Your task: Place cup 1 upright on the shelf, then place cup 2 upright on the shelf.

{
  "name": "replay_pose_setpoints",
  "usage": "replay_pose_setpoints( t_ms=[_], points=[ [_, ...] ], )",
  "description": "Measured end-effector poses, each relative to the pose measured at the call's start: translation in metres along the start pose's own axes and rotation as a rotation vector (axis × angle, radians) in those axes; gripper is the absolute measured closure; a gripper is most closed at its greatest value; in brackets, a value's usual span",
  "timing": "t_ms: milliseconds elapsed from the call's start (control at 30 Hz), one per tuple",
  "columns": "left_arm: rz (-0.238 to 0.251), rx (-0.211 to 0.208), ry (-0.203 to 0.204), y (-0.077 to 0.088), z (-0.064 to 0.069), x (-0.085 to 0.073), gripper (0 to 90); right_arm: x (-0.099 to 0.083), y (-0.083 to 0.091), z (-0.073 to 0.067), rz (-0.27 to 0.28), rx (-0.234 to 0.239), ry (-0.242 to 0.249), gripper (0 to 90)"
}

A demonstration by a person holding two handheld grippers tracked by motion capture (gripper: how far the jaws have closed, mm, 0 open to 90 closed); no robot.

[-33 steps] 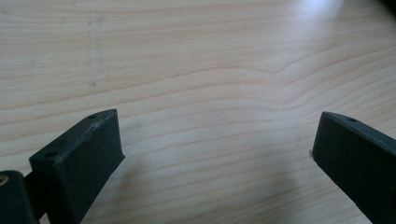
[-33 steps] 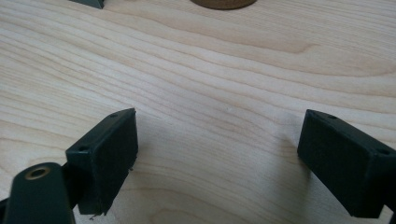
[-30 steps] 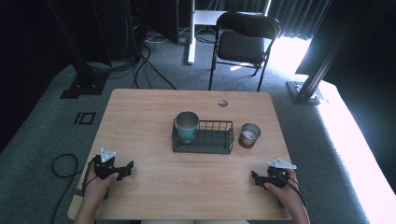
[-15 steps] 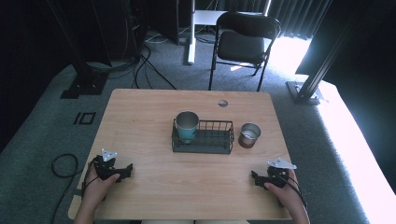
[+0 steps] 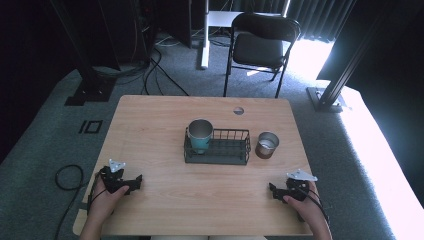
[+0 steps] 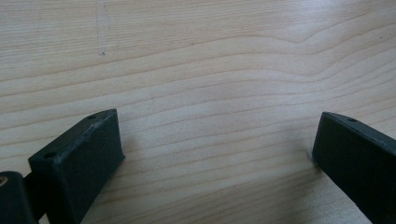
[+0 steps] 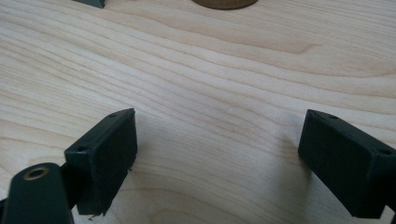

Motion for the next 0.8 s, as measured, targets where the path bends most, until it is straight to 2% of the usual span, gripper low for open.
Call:
replay_pose_setpoints(
  t_ms=[500,800],
  points=[
    [-0.001,0.000,0.000,0.0000,0.0001,0.0000,2.2,0.0011,-0.0010,0.0001,0.001,0.005,0.005,11.3],
    [-0.001,0.000,0.000,0.0000,0.0000,0.0000,2.2,0.0080,-0.0068,-0.0038,0.007,0.008,0.005,11.4]
  ],
)
Point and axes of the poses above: each handheld gripper's, and its own axes: y roughly backward along the jaws, x roughly out of its top, z roughly to its right, the point moved 2 cm from there along -y, roughly forward along the jaws, and after that the axes turned 9 degrees about -x, right-handed, at the moved point
